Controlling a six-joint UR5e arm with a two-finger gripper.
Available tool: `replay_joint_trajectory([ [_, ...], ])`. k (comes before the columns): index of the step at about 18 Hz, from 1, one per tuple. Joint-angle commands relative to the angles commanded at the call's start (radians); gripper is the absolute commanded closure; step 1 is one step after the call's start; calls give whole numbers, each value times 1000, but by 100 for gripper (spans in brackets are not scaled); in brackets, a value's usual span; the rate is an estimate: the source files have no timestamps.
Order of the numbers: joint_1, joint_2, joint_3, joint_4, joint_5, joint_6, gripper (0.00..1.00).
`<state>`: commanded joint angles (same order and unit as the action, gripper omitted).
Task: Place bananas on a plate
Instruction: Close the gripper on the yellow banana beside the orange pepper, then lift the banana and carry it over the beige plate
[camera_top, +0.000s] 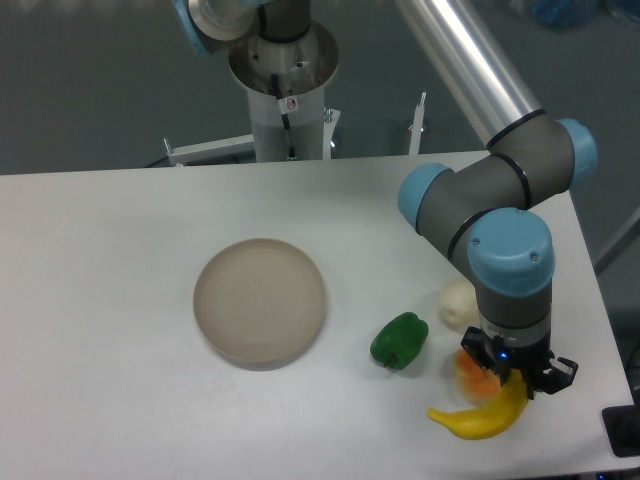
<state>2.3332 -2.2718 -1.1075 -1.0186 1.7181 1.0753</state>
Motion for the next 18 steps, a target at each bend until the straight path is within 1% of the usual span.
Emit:
replay_joint_trajectory([
  [4, 0, 9, -12, -6, 0, -2, 66],
  [7, 0, 26, -29, -26, -2, -2, 65],
  [10, 5, 58, -54, -60, -11, -2, 65],
  [14, 12, 132, -124, -66, -15, -2, 65],
  [18, 2, 215, -192, -123, -18, -5, 65],
])
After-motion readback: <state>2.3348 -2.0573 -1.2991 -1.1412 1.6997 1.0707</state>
